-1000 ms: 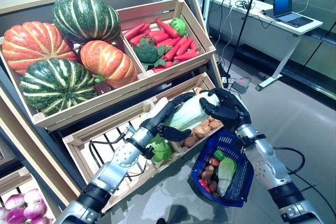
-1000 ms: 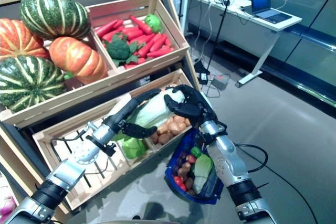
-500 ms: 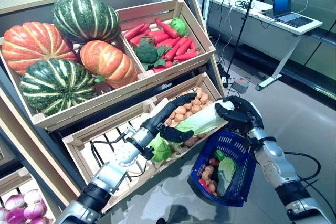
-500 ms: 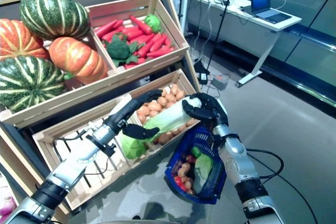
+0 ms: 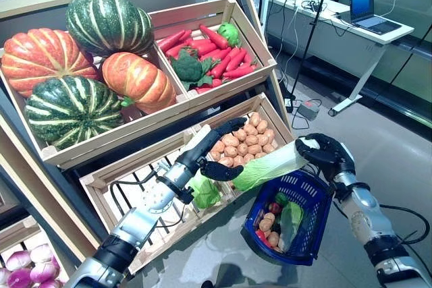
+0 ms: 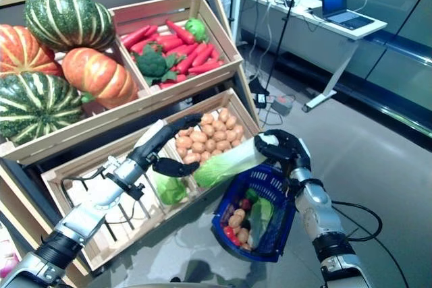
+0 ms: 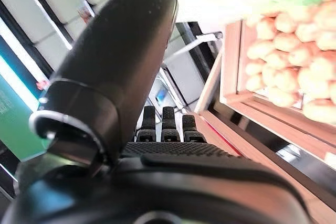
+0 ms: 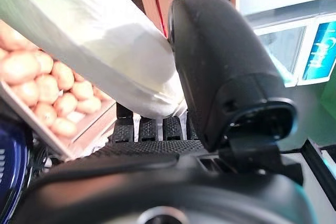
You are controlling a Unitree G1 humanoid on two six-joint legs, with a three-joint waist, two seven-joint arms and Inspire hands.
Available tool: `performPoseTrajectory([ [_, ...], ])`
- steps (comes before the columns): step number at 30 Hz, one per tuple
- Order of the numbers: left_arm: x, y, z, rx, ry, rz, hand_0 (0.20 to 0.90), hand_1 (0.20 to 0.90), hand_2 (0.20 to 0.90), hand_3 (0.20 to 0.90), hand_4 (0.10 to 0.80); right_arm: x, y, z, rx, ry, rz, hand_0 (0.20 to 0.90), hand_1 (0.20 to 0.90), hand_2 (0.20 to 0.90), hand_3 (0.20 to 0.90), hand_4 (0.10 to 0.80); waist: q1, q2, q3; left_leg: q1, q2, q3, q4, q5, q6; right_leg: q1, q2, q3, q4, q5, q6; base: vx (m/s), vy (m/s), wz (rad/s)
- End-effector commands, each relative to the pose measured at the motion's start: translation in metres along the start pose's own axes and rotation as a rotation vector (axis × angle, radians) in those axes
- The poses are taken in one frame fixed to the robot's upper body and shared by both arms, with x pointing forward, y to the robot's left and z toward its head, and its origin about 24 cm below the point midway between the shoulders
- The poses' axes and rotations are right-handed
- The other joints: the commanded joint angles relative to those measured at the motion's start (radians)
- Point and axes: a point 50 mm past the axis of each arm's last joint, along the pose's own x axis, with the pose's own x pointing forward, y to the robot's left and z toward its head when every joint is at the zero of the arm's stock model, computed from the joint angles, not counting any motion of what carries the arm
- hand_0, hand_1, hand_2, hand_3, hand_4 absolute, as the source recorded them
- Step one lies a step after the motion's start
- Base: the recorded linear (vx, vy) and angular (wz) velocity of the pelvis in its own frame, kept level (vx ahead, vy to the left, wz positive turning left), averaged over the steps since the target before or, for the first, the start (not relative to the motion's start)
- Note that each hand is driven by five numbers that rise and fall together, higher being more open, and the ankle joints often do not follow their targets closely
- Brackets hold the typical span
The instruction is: Put vegetables into the basket
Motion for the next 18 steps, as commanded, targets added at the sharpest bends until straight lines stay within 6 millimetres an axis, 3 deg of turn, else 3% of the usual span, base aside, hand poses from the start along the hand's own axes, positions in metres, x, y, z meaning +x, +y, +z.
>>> performPoseTrajectory([
  [1, 0.008, 0.046, 0.008, -0.008, -0.072, 0.219, 0.9, 0.9, 0.9, 0.9, 0.8, 0.003, -0.034, 0.073, -0.065, -0.322, -0.109, 0.3, 0.3, 0.3, 0.3, 0.4, 0.005, -0.005, -0.053, 0.046, -0.008, 0.021, 0.002, -0.142, 0.026, -0.012, 0.004, 0.01, 0.002, 0.007, -0.031, 0.026, -0.023, -0.04],
  [5, -0.005, 0.054, -0.01, -0.085, 0.006, 0.293, 0.9, 0.9, 0.9, 0.9, 0.8, -0.008, -0.049, 0.067, -0.092, -0.293, -0.146, 0.3, 0.3, 0.3, 0.3, 0.4, 0.002, -0.005, -0.048, 0.048, -0.007, 0.027, 0.002, -0.141, 0.025, -0.012, 0.005, 0.012, 0.002, 0.008, -0.032, 0.034, -0.023, -0.07],
  [14, -0.029, 0.048, -0.034, -0.159, 0.126, 0.347, 0.9, 0.9, 0.9, 0.9, 0.8, -0.025, -0.069, 0.043, -0.123, -0.193, -0.244, 0.3, 0.3, 0.3, 0.3, 0.4, 0.002, -0.008, -0.017, 0.045, -0.01, 0.034, 0.002, -0.141, 0.03, -0.015, 0.0, 0.01, 0.002, 0.007, -0.033, 0.059, -0.028, -0.05],
  [18, -0.028, 0.049, -0.038, -0.152, 0.155, 0.365, 0.9, 0.9, 0.9, 0.9, 0.8, -0.023, -0.07, 0.043, -0.113, -0.205, -0.282, 0.3, 0.3, 0.3, 0.3, 0.4, 0.007, -0.005, 0.03, 0.007, -0.01, 0.031, 0.002, -0.122, 0.03, -0.063, -0.002, 0.01, 0.029, 0.005, -0.035, -0.055, -0.042, -0.03],
])
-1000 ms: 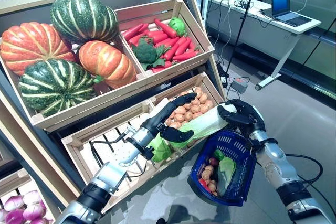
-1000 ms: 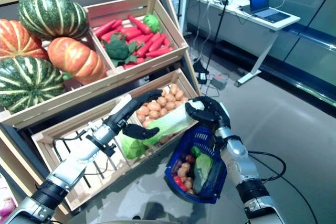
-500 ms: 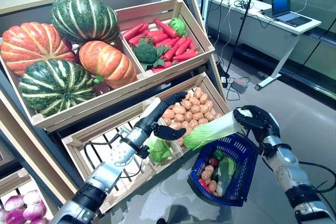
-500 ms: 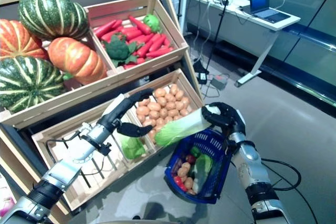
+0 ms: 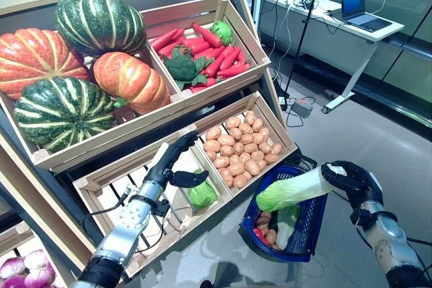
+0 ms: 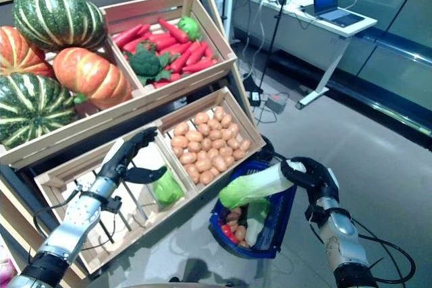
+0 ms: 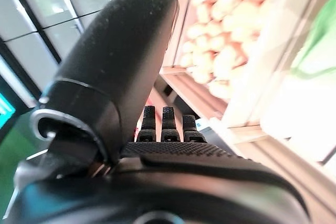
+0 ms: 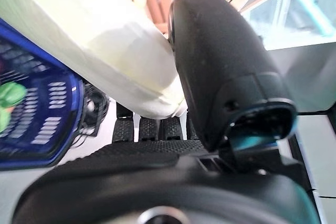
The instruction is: Put vegetables into the basket
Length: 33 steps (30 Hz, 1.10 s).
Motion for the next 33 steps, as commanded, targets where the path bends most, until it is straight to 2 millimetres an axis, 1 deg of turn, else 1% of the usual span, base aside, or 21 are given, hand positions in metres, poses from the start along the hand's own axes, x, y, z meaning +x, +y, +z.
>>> performPoseTrajectory([
  [1, 0.029, 0.026, 0.04, -0.026, -0.184, 0.141, 0.9, 0.9, 0.9, 0.9, 0.8, 0.02, -0.012, 0.084, 0.01, -0.36, -0.096, 0.3, 0.3, 0.3, 0.3, 0.4, 0.01, 0.003, 0.047, 0.008, -0.011, 0.0, 0.018, -0.114, 0.025, -0.045, -0.001, -0.017, 0.044, -0.008, -0.039, -0.173, -0.049, -0.01],
  [4, 0.038, 0.036, 0.053, -0.024, -0.231, 0.182, 0.9, 0.9, 0.9, 0.9, 0.8, 0.026, -0.01, 0.093, 0.034, -0.388, -0.128, 0.3, 0.3, 0.3, 0.3, 0.4, 0.012, 0.006, 0.112, -0.061, -0.011, -0.006, 0.07, -0.113, 0.022, -0.103, -0.005, -0.016, 0.087, -0.011, -0.043, -0.181, -0.04, 0.0],
  [8, 0.038, 0.044, 0.061, -0.052, -0.271, 0.222, 0.9, 0.9, 0.9, 0.9, 0.8, 0.028, -0.012, 0.086, 0.043, -0.364, -0.174, 0.3, 0.3, 0.3, 0.3, 0.4, 0.022, 0.004, 0.159, -0.1, -0.014, -0.014, 0.112, -0.119, 0.02, -0.12, -0.005, -0.026, 0.11, -0.019, -0.048, -0.048, -0.055, 0.0],
  [9, 0.038, 0.044, 0.061, -0.054, -0.273, 0.223, 0.9, 0.9, 0.9, 0.9, 0.8, 0.028, -0.012, 0.086, 0.045, -0.365, -0.175, 0.3, 0.3, 0.3, 0.3, 0.4, 0.022, 0.004, 0.16, -0.103, -0.014, -0.015, 0.116, -0.12, 0.02, -0.122, -0.005, -0.028, 0.112, -0.02, -0.048, -0.084, -0.073, 0.02],
  [10, 0.04, 0.045, 0.066, -0.075, -0.304, 0.229, 0.9, 0.9, 0.9, 0.9, 0.8, 0.029, -0.013, 0.087, 0.076, -0.372, -0.189, 0.3, 0.3, 0.3, 0.3, 0.4, 0.029, 0.003, 0.186, -0.131, -0.015, -0.021, 0.148, -0.126, 0.016, -0.14, -0.007, -0.041, 0.135, -0.028, -0.051, -0.086, -0.065, 0.01],
  [13, 0.042, 0.043, 0.072, -0.066, -0.335, 0.224, 0.9, 0.9, 0.9, 0.9, 0.8, 0.032, -0.019, 0.089, 0.111, -0.367, -0.224, 0.3, 0.3, 0.3, 0.3, 0.4, 0.032, 0.007, 0.224, -0.175, -0.012, -0.019, 0.212, -0.138, 0.007, -0.171, -0.008, -0.062, 0.184, -0.044, -0.058, -0.089, -0.056, 0.09],
  [17, 0.045, 0.04, 0.083, -0.068, -0.382, 0.217, 0.9, 0.9, 0.9, 0.9, 0.8, 0.036, -0.032, 0.096, 0.091, -0.357, -0.294, 0.3, 0.3, 0.3, 0.3, 0.4, 0.041, 0.016, 0.263, -0.231, -0.012, -0.028, 0.298, -0.163, 0.001, -0.203, -0.01, -0.078, 0.242, -0.072, -0.073, -0.037, -0.037, 0.13],
  [19, 0.046, 0.04, 0.091, -0.067, -0.416, 0.213, 0.9, 0.9, 0.9, 0.9, 0.8, 0.037, -0.038, 0.106, 0.097, -0.378, -0.334, 0.3, 0.3, 0.3, 0.3, 0.4, 0.047, 0.021, 0.286, -0.273, -0.015, -0.036, 0.353, -0.177, 0.002, -0.235, -0.016, -0.09, 0.289, -0.086, -0.081, -0.075, -0.041, 0.11],
  [22, 0.047, 0.041, 0.103, -0.076, -0.478, 0.232, 0.9, 0.9, 0.9, 0.9, 0.8, 0.039, -0.042, 0.125, 0.083, -0.422, -0.381, 0.3, 0.3, 0.3, 0.3, 0.4, 0.049, 0.032, 0.326, -0.352, -0.017, -0.045, 0.451, -0.2, 0.002, -0.309, -0.028, -0.103, 0.388, -0.114, -0.096, -0.115, -0.03, 0.09],
  [27, 0.042, 0.042, 0.123, -0.122, -0.594, 0.289, 0.9, 0.9, 0.9, 0.9, 0.8, 0.039, -0.041, 0.159, 0.049, -0.51, -0.438, 0.3, 0.3, 0.3, 0.3, 0.4, 0.043, 0.045, 0.369, -0.483, -0.02, -0.043, 0.618, -0.249, 0.01, -0.448, -0.049, -0.108, 0.573, -0.17, -0.116, -0.097, -0.014, 0.04],
  [29, 0.039, 0.043, 0.134, -0.159, -0.656, 0.315, 0.9, 0.9, 0.9, 0.9, 0.8, 0.037, -0.042, 0.176, 0.061, -0.564, -0.48, 0.3, 0.3, 0.3, 0.3, 0.4, 0.041, 0.05, 0.384, -0.546, -0.02, -0.034, 0.695, -0.276, 0.023, -0.52, -0.065, -0.11, 0.67, -0.195, -0.124, -0.129, -0.017, 0.07],
  [30, 0.037, 0.043, 0.138, -0.172, -0.679, 0.324, 0.9, 0.9, 0.9, 0.9, 0.8, 0.036, -0.041, 0.183, 0.071, -0.59, -0.499, 0.3, 0.3, 0.3, 0.3, 0.4, 0.039, 0.052, 0.385, -0.599, -0.023, -0.035, 0.761, -0.294, 0.029, -0.572, -0.078, -0.113, 0.739, -0.213, -0.132, -0.08, -0.013, 0.07],
  [31, 0.037, 0.043, 0.139, -0.176, -0.688, 0.328, 0.9, 0.9, 0.9, 0.9, 0.8, 0.036, -0.041, 0.186, 0.076, -0.599, -0.505, 0.3, 0.3, 0.3, 0.3, 0.4, 0.041, 0.053, 0.387, -0.604, -0.024, -0.037, 0.774, -0.302, 0.028, -0.577, -0.08, -0.112, 0.751, -0.217, -0.129, -0.099, -0.018, 0.08],
  [33, 0.036, 0.044, 0.143, -0.19, -0.711, 0.344, 0.9, 0.9, 0.9, 0.9, 0.8, 0.035, -0.04, 0.197, 0.093, -0.634, -0.525, 0.3, 0.3, 0.3, 0.3, 0.4, 0.037, 0.056, 0.394, -0.675, -0.019, -0.036, 0.872, -0.336, 0.043, -0.649, -0.099, -0.112, 0.854, -0.249, -0.139, -0.076, -0.021, 0.09],
])
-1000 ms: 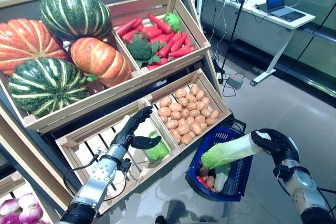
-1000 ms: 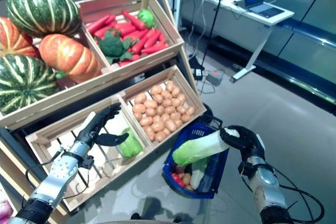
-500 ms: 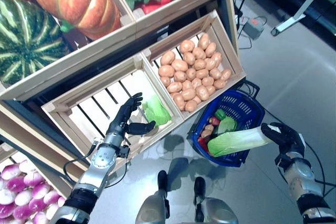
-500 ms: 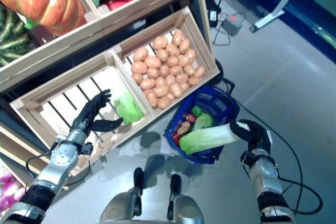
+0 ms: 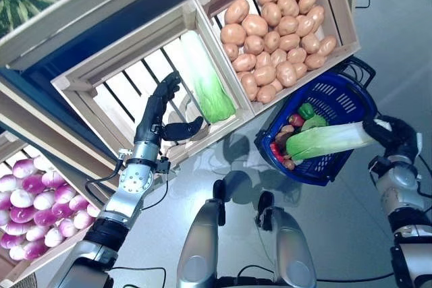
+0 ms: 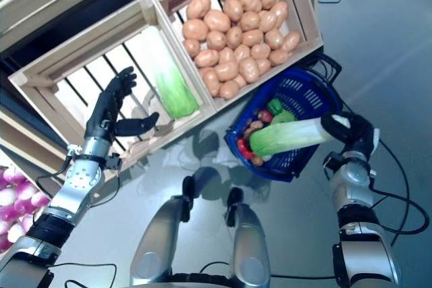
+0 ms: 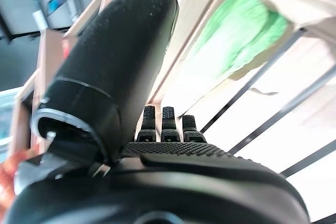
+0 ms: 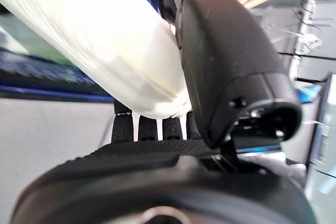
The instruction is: Put vegetables into the basket
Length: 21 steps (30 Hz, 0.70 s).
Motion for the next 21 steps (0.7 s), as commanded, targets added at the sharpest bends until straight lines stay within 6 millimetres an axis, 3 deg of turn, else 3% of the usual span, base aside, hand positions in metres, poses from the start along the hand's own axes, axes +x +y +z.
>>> performPoseTrajectory([
  [1, 0.01, 0.003, 0.054, -0.119, -0.313, 0.073, 0.9, 0.9, 0.9, 0.9, 0.8, 0.011, -0.019, 0.079, 0.06, -0.328, -0.106, 0.3, 0.3, 0.3, 0.3, 0.4, -0.018, 0.005, -0.013, -0.057, 0.0, 0.01, 0.202, -0.164, 0.022, -0.042, 0.001, -0.041, 0.111, -0.007, -0.111, -0.059, -0.017, 0.04],
  [9, 0.013, -0.002, 0.058, -0.111, -0.328, 0.061, 0.9, 0.9, 0.9, 0.9, 0.8, 0.018, -0.011, 0.111, 0.029, -0.379, -0.078, 0.3, 0.3, 0.3, 0.3, 0.4, -0.019, 0.017, -0.011, -0.224, -0.001, 0.008, 0.424, -0.239, 0.042, -0.223, -0.026, -0.008, 0.336, -0.073, -0.121, -0.029, -0.009, -0.04],
  [10, 0.014, -0.002, 0.059, -0.107, -0.331, 0.058, 0.9, 0.9, 0.9, 0.9, 0.8, 0.018, -0.011, 0.115, 0.031, -0.394, -0.093, 0.9, 0.9, 0.9, 0.9, 0.8, -0.019, 0.019, -0.012, -0.241, 0.0, 0.009, 0.442, -0.244, 0.045, -0.24, -0.026, -0.005, 0.352, -0.077, -0.121, 0.0, 0.0, 0.0],
  [15, 0.018, 0.001, 0.06, -0.066, -0.327, 0.079, 0.9, 0.9, 0.9, 0.9, 0.8, 0.017, 0.001, 0.124, 0.056, -0.425, -0.028, 0.9, 0.9, 0.9, 0.9, 0.8, -0.022, 0.025, -0.017, -0.276, -0.001, 0.007, 0.491, -0.26, 0.047, -0.285, -0.026, 0.005, 0.405, -0.089, -0.12, 0.001, -0.002, -0.01],
  [21, 0.023, 0.02, 0.046, -0.024, -0.223, 0.225, 0.9, 0.9, 0.9, 0.9, 0.8, 0.015, 0.014, 0.124, 0.076, -0.43, 0.089, 0.9, 0.9, 0.9, 0.9, 0.8, -0.026, 0.021, -0.023, -0.278, 0.001, 0.008, 0.517, -0.268, 0.043, -0.292, -0.029, 0.007, 0.427, -0.095, -0.12, 0.01, 0.001, 0.0],
])
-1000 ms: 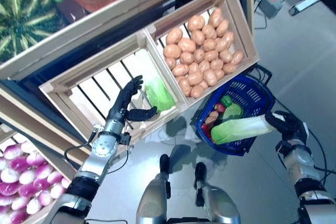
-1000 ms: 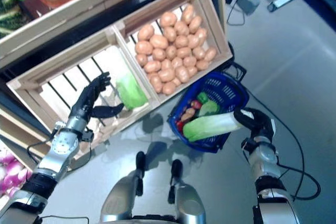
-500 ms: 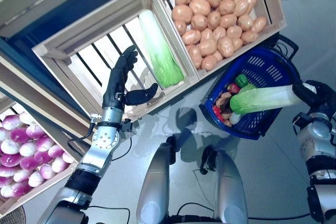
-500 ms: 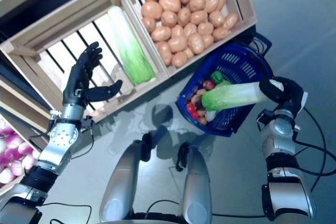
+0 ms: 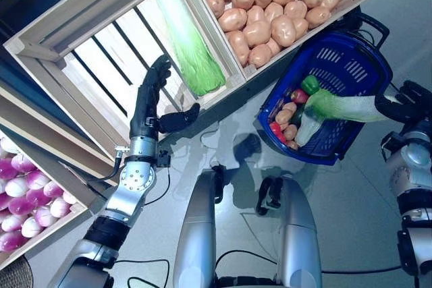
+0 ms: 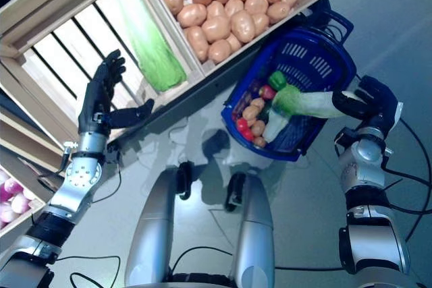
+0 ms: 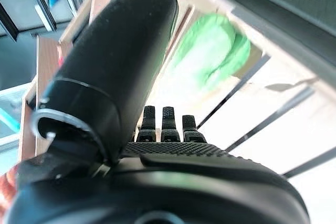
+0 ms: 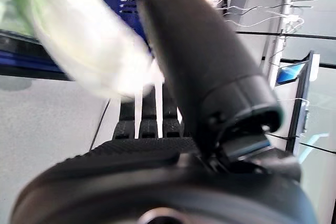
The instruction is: Put vegetables into the basket
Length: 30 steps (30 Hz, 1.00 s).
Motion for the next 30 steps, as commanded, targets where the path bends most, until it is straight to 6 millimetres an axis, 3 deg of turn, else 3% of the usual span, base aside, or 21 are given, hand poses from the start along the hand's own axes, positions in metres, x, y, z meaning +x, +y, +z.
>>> performPoseTrajectory([
  [1, 0.022, 0.013, 0.037, -0.059, -0.18, 0.113, 0.9, 0.9, 0.9, 0.9, 0.8, 0.013, 0.002, 0.077, 0.025, -0.302, 0.092, 0.9, 0.9, 0.9, 0.9, 0.8, -0.009, 0.015, -0.025, 0.075, -0.033, 0.029, 0.069, -0.132, 0.064, 0.069, 0.002, -0.023, -0.049, 0.075, -0.044, 0.0, 0.0, 0.0],
  [9, 0.026, 0.016, 0.029, -0.113, -0.095, 0.112, 0.9, 0.9, 0.9, 0.9, 0.8, 0.01, 0.01, 0.081, 0.028, -0.33, 0.169, 0.9, 0.9, 0.9, 0.9, 0.8, -0.015, 0.004, -0.029, 0.11, -0.027, 0.032, 0.061, -0.124, 0.061, 0.102, -0.002, -0.026, -0.055, 0.079, -0.044, 0.012, 0.0, 0.0],
  [14, 0.031, 0.019, 0.023, -0.163, -0.035, 0.15, 0.9, 0.9, 0.9, 0.9, 0.8, 0.004, 0.026, 0.084, 0.037, -0.358, 0.245, 0.9, 0.9, 0.9, 0.9, 0.8, -0.024, -0.002, -0.034, 0.132, -0.019, 0.039, 0.048, -0.116, 0.059, 0.119, 0.001, -0.021, -0.066, 0.083, -0.042, 0.0, 0.0, 0.0],
  [25, 0.066, 0.008, 0.005, -0.323, 0.244, 0.172, 0.9, 0.9, 0.9, 0.9, 0.8, -0.01, 0.075, 0.079, -0.013, -0.33, 0.482, 0.9, 0.9, 0.9, 0.9, 0.8, -0.077, -0.022, -0.032, 0.162, 0.012, 0.068, 0.011, -0.099, 0.06, 0.131, 0.018, 0.009, -0.102, 0.114, -0.028, 0.022, 0.039, -0.05],
  [30, 0.085, 0.001, 0.009, -0.365, 0.31, 0.222, 0.9, 0.9, 0.9, 0.9, 0.8, -0.015, 0.092, 0.075, -0.032, -0.313, 0.535, 0.9, 0.9, 0.9, 0.9, 0.8, -0.105, -0.028, -0.023, 0.166, 0.026, 0.086, -0.017, -0.09, 0.064, 0.12, 0.035, 0.031, -0.129, 0.136, -0.018, 0.002, 0.064, -0.16],
])
